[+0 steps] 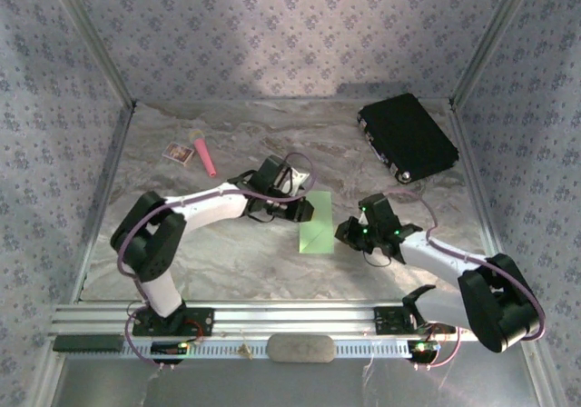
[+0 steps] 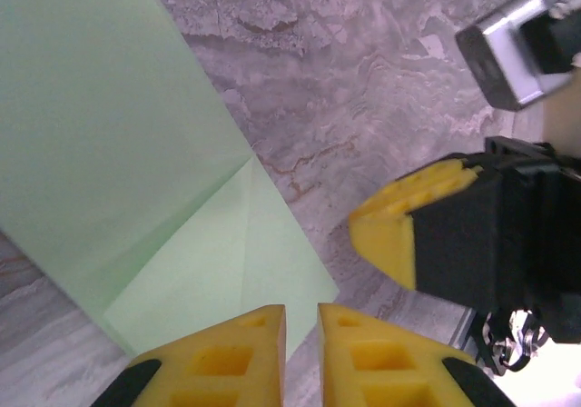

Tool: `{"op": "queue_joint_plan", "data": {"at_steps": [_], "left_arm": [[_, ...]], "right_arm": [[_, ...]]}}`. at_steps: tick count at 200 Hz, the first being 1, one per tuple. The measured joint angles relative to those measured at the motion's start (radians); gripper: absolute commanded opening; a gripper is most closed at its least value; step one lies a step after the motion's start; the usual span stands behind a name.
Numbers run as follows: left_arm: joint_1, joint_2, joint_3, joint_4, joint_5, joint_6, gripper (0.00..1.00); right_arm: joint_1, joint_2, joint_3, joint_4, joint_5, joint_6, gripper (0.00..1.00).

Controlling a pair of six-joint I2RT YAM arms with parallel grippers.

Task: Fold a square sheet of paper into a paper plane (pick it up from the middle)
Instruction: Fold the triangle a second time at the center of the table, then turn over the paper at the center of the table.

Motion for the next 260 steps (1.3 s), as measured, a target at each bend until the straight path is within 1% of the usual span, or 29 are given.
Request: {"op": "queue_joint_plan", "data": {"at_steps": [18,50,84,95,104,111,169,235,241,252,260], "left_arm": [[-0.001,0.058,0.019,-0.013,0.018,0.018,0.12],[0.000,0.137,0.024,-0.049,0.018,0.041,0.09],[0.000,0.179,0.019,-0.050,0.017,0.044,0.06],[0.000,0.181,0.013,-0.050,0.015,0.043,0.05],[0.000,0.180,0.007,-0.045,0.017,0.039,0.05],[0.000,0.178,0.000,-0.035,0.018,0.035,0.05],[0.000,0.147,-0.064,0.043,0.017,-0.017,0.05],[-0.001,0.134,-0.093,0.082,0.014,-0.051,0.05],[-0.001,0.134,-0.095,0.085,0.014,-0.052,0.05],[-0.001,0.134,-0.095,0.087,0.014,-0.055,0.05],[-0.001,0.134,-0.095,0.088,0.014,-0.055,0.04]], "right_arm": [[0.026,0.000,0.000,0.000,0.015,0.024,0.16],[0.060,0.002,0.000,0.002,0.025,0.053,0.17],[0.087,0.012,0.000,0.003,0.024,0.075,0.22],[0.092,0.016,0.000,0.002,0.024,0.078,0.23],[0.095,0.016,0.000,0.000,0.024,0.082,0.27],[0.098,0.016,0.000,-0.001,0.024,0.087,0.28],[0.124,0.062,0.025,-0.013,0.024,0.090,0.30],[0.132,0.143,0.062,0.000,0.019,0.093,0.32],[0.133,0.150,0.064,0.010,0.017,0.093,0.33],[0.134,0.158,0.064,0.029,0.011,0.097,0.39],[0.134,0.160,0.064,0.046,0.006,0.099,0.39]]}}
